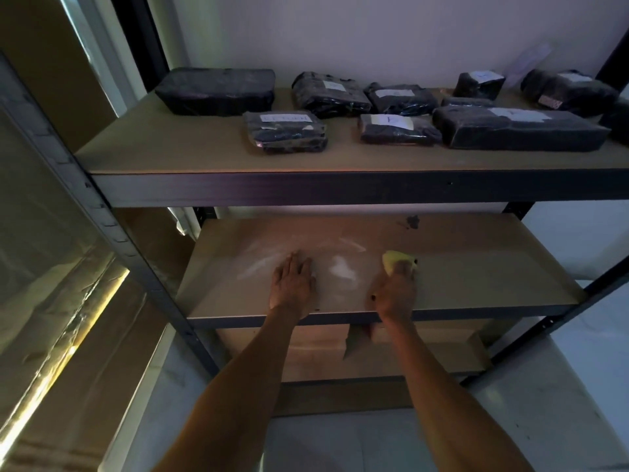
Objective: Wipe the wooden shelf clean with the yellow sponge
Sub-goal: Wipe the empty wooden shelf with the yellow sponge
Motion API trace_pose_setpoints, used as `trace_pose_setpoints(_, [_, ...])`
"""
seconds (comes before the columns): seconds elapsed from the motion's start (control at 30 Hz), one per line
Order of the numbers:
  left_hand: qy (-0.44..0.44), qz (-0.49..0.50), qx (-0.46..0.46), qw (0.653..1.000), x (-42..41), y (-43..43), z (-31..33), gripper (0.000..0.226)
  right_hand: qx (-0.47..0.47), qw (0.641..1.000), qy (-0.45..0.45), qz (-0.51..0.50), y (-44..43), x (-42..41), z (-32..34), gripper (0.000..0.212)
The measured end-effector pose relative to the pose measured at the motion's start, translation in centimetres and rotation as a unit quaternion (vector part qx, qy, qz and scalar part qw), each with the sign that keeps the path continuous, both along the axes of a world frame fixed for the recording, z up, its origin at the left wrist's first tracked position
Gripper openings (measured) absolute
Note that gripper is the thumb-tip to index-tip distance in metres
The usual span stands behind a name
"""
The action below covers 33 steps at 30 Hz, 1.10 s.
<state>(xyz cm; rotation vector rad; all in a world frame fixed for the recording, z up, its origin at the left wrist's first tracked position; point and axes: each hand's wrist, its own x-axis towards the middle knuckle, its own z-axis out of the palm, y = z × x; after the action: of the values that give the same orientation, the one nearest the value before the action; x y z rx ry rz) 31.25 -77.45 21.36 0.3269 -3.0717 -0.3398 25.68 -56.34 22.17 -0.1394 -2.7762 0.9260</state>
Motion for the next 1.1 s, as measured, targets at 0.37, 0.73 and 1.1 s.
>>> trace_pose_setpoints(0.37, [0.003,0.004,-0.001,1.000,0.1,0.0,0.3,0.054,-0.036,0.999,0.018,0.001,-1.6,1.4,0.5,0.032])
trace_pose_setpoints(0.73, [0.017,0.005,0.001,1.000,0.0,0.0,0.2,0.054,-0.045,0.994,0.013,0.102,-5.3,3.8,1.8,0.047])
trace_pose_setpoints(1.1, [0.008,0.006,0.009,1.000,0.5,0.1,0.7,0.056,-0.096,0.985,0.016,0.141,-6.8,0.9,0.6,0.034])
